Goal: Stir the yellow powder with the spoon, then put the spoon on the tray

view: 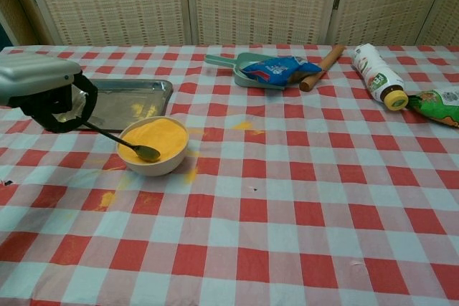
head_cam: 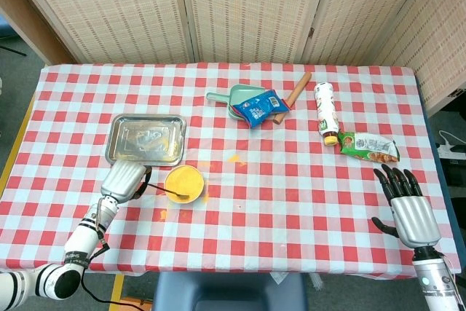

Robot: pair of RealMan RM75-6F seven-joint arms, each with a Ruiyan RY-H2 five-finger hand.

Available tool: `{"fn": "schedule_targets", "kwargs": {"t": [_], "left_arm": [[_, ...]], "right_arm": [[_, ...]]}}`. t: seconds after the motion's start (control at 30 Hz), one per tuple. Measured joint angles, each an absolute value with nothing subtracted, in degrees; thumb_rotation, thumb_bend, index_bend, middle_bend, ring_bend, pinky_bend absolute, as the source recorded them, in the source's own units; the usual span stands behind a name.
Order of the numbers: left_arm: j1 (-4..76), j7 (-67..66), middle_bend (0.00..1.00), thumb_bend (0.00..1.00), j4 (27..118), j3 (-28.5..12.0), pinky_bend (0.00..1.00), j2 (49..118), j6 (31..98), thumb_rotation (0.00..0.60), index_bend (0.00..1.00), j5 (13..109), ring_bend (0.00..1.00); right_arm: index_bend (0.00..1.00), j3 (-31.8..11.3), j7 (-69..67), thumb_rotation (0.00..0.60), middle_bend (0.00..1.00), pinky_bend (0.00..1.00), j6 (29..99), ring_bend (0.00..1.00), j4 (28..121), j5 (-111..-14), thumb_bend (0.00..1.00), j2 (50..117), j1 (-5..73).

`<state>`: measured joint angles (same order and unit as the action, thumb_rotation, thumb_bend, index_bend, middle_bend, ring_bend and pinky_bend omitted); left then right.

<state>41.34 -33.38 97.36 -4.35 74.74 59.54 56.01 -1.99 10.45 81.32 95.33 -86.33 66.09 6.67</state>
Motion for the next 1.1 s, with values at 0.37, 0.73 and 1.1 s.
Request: {"fn": "schedule_targets", "kwargs": {"t": [0.37,0.73,1.1], "left_arm": [[43.44,-33.70,1.00,0.83,90.69,-6.12,1.00,78.32,57.20,0.600,1.00,51.82,1.00],[44.55,-30.05,1.00,0.83,86.34,-7.96,1.00,79.95,56.02,0.600,1.00,52.85,1.00],[44.01,-28.24,1.00,0.83,90.22,-8.93,1.00,77.57,56.89,0.600,1.00,53.21,1.00]], "right_arm": [[0.00,-2.36,9.97,0.600,0.00,0.00,81.94,0.00,95.22,-85.94,0.09,65.73,6.35],[0.00,-2.84,10.70,0.600,0.00,0.00,81.29,0.00,95.00,-84.68,0.09,66.09,6.59],[0.00,-2.66,10.20,0.600,0.00,0.00,81.60,0.00,95.21,-85.34,0.09,65.87,6.54]]}}
